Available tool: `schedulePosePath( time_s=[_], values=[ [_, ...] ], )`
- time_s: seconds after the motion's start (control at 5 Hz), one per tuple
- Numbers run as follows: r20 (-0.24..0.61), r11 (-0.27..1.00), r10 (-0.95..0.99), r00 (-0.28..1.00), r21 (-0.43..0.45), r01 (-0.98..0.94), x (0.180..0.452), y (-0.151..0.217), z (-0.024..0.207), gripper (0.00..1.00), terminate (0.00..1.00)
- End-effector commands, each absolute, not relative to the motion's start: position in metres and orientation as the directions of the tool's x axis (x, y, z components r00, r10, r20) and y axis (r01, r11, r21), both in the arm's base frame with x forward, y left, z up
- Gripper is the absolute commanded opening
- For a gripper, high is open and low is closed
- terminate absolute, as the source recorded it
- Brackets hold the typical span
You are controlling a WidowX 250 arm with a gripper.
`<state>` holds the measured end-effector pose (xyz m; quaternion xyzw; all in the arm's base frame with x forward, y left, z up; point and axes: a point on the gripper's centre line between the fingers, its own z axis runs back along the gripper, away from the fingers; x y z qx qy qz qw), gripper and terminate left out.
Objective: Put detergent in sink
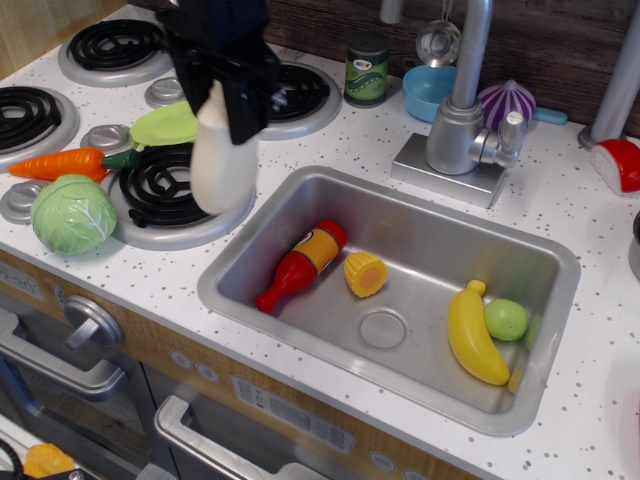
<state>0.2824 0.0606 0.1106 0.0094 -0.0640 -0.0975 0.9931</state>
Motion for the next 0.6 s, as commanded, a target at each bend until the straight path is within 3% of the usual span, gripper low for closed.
schedulePosePath(
  time_s=[0.0, 0.2, 0.4],
  values=[
    [0.235, 0.957, -0.290, 0.928, 0.080, 0.278, 0.270, 0.026, 0.099, 0.00, 0.00],
    [0.270, 0.943, -0.333, 0.903, 0.078, 0.324, 0.273, 0.004, 0.084, 0.00, 0.00],
    [0.243, 0.911, -0.406, 0.881, 0.033, 0.410, 0.281, -0.019, 0.068, 0.00, 0.00]
  ],
)
